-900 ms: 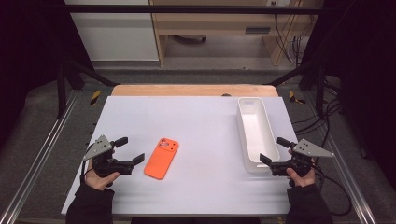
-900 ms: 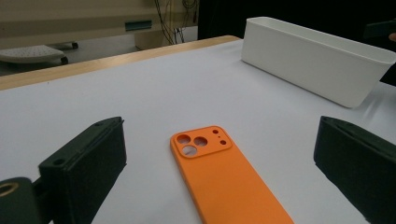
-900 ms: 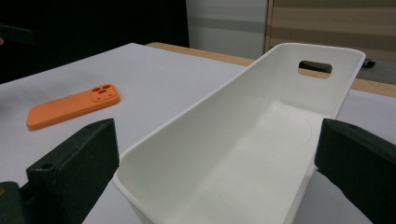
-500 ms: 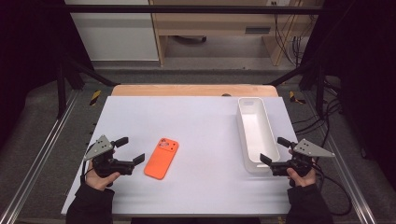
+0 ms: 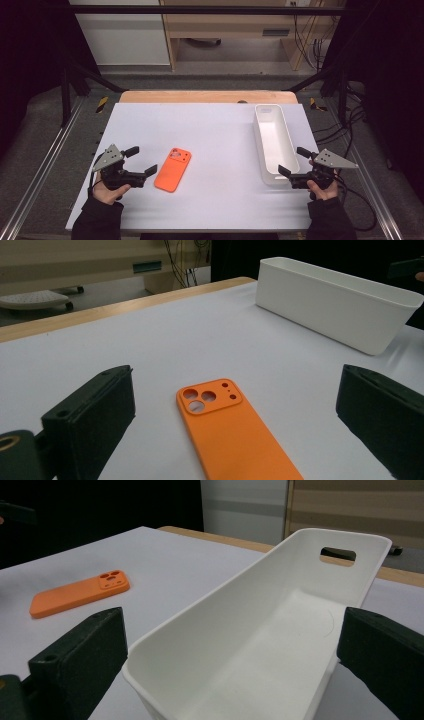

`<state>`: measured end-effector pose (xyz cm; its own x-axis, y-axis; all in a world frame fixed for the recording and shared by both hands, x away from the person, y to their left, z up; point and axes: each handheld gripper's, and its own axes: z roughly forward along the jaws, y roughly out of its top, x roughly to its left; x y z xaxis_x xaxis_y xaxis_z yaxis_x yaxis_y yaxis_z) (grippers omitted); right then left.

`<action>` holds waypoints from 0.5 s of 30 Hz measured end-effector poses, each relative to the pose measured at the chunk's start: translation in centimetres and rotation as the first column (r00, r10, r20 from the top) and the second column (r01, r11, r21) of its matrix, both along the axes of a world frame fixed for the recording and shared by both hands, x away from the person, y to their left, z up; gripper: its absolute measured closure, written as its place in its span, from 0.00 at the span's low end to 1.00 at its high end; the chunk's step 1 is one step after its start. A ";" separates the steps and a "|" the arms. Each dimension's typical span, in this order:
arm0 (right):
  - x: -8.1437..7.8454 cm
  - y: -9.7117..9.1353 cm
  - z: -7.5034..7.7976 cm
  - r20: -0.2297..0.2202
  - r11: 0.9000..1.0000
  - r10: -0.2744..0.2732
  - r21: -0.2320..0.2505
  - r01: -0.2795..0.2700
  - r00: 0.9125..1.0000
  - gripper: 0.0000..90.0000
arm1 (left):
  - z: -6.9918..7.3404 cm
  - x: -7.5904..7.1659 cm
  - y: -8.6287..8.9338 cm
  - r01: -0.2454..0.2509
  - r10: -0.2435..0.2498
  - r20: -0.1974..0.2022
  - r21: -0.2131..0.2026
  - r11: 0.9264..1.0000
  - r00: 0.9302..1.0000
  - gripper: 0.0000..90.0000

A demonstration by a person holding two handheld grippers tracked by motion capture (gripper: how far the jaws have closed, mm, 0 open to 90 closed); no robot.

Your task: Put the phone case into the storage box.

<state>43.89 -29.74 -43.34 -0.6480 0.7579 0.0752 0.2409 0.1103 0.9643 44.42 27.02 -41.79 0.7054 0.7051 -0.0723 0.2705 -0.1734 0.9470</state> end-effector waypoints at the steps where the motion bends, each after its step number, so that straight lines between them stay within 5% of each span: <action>1: 0.0 0.0 0.0 0.000 1.000 0.000 0.000 0.000 1.000 0.01 | 0.1 0.0 -0.2 -0.002 0.002 0.000 0.003 1.000 1.000 0.02; 15: 0.0 0.0 0.0 0.005 1.000 0.000 -0.003 0.000 1.000 0.01 | 1.0 0.0 -1.6 -0.019 0.020 -0.010 0.029 0.999 1.000 0.02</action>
<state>43.88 -29.75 -43.33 -0.6483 0.7582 0.0696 0.2360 0.1132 0.9651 44.46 25.43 -40.82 0.6908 0.7206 -0.0590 0.2837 -0.1951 0.9389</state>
